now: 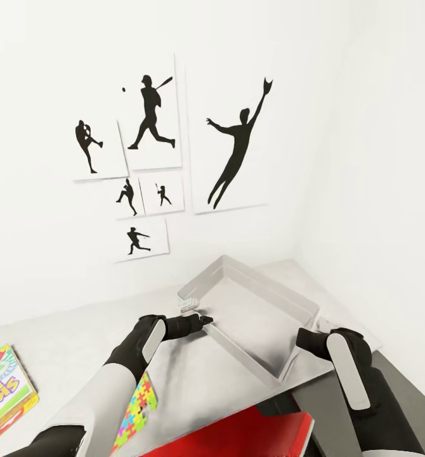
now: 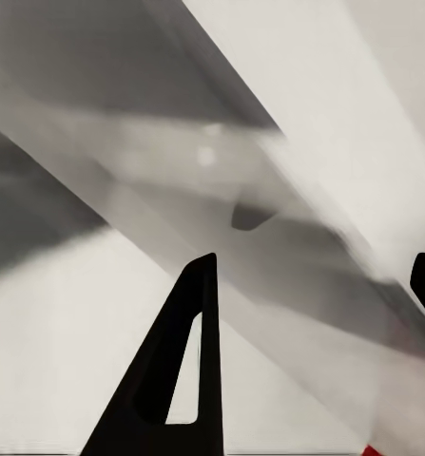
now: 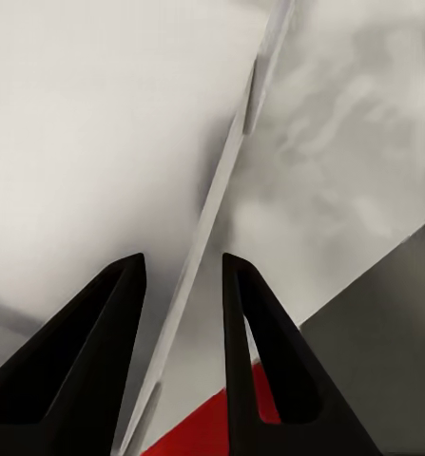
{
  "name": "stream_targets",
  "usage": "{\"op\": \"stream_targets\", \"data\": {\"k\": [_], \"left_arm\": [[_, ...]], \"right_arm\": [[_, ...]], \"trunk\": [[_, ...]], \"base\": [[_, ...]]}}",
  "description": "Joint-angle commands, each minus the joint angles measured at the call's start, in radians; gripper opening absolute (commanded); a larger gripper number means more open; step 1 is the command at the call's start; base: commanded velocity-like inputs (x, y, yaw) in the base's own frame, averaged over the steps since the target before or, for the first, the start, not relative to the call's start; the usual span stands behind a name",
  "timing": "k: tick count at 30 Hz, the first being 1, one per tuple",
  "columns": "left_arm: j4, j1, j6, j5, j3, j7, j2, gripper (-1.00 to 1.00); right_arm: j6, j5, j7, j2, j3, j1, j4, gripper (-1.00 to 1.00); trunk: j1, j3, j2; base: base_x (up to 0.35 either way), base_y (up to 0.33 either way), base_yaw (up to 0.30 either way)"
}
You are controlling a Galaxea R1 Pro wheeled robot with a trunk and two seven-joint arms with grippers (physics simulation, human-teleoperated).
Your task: Put all the toys in the child's room - the three board games (two on the bed and one on the table), the two jigsaw puzzles on the table, and the tennis ball on the table - inside the toy box on the table in the child's room.
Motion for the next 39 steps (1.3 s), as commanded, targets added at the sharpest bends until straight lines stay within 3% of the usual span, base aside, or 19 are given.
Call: {"op": "stream_targets", "data": {"k": [1,26,39], "left_arm": [[-0.001,0.000,0.011,0.013,-0.001,0.001,-0.002,-1.00],[-0.001,0.000,0.011,0.013,-0.001,0.000,-0.002,-1.00],[-0.001,0.000,0.011,0.013,-0.001,0.000,-0.002,-1.00]], "right_arm": [[-0.007,-0.044,-0.008,0.000,0.001,-0.001,-0.001,-1.00],[-0.007,-0.044,-0.008,0.000,0.001,-0.001,-0.001,-1.00],[-0.007,-0.044,-0.008,0.000,0.001,-0.001,-0.001,-1.00]], "trunk": [[0.000,-0.002,-0.002],[0.000,-0.002,-0.002],[0.000,-0.002,-0.002]], "base": [[-0.034,-0.021,0.000],[-0.084,-0.026,0.002],[-0.019,0.000,0.148]]}}
